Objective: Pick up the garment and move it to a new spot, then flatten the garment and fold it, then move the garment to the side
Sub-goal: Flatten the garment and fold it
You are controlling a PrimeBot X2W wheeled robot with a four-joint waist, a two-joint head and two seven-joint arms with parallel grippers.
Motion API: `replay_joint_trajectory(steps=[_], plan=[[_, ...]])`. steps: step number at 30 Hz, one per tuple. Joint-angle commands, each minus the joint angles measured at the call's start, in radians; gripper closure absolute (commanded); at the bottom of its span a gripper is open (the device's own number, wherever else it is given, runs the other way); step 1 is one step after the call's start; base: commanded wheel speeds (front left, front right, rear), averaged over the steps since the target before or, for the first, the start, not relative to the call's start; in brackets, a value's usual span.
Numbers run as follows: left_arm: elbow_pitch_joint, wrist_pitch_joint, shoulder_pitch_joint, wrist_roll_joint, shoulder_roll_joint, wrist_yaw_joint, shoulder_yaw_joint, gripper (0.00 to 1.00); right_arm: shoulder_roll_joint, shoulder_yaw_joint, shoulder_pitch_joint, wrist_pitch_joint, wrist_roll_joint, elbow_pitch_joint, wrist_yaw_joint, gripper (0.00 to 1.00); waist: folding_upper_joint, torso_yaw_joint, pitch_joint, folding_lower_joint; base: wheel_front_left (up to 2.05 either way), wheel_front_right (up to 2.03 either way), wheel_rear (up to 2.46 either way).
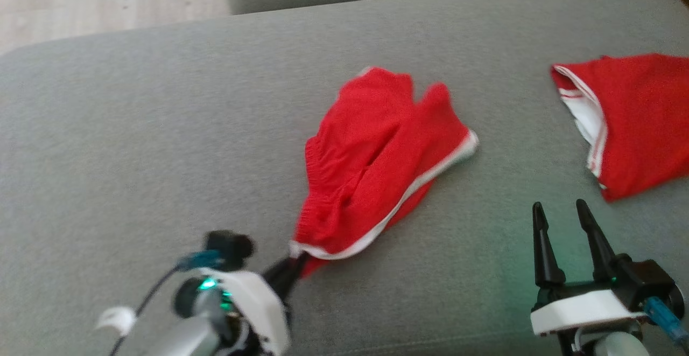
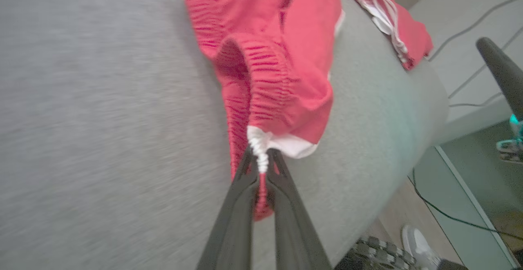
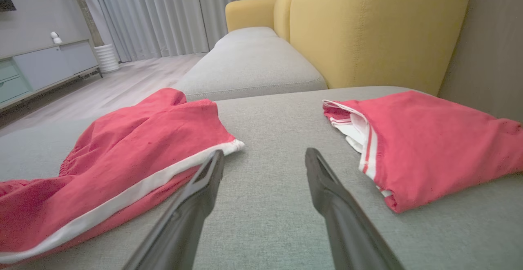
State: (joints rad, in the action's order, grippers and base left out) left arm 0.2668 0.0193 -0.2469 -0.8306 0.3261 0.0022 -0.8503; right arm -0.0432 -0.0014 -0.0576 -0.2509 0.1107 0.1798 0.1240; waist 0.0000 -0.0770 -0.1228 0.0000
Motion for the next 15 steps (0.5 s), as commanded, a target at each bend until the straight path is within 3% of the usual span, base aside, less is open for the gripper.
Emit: replay_joint_trajectory(steps=[1,7,13,14,15], plan=[[-0.042,-0.028,-0.033,0.0,0.033,0.015,0.059,1.0,-0.007,0.021,-0.001,-0.011,-0.009,-0.033,0.007,0.0,0.0,0.036,0.008,0.0,0.0,0.0,0.0],[-0.002,-0.111,0.001,-0.009,0.101,0.064,0.142,1.0,-0.007,0.031,-0.009,-0.011,-0.027,-0.031,0.007,0.0,0.0,0.081,0.024,0.0,0.0,0.0,0.0],[0.058,-0.169,0.01,-0.007,0.111,0.082,0.173,1.0,-0.007,0.035,-0.014,-0.011,-0.038,-0.021,0.007,0.0,0.0,0.088,0.047,0.0,0.0,0.0,0.0],[0.064,-0.182,0.013,-0.005,0.11,0.086,0.176,0.84,-0.007,0.035,-0.016,-0.011,-0.039,-0.019,0.007,0.0,0.0,0.088,0.051,0.0,0.0,0.0,0.0],[0.068,-0.193,0.018,-0.003,0.108,0.09,0.179,0.56,-0.007,0.036,-0.018,-0.011,-0.04,-0.018,0.007,0.0,0.0,0.087,0.054,0.0,0.0,0.0,0.0]])
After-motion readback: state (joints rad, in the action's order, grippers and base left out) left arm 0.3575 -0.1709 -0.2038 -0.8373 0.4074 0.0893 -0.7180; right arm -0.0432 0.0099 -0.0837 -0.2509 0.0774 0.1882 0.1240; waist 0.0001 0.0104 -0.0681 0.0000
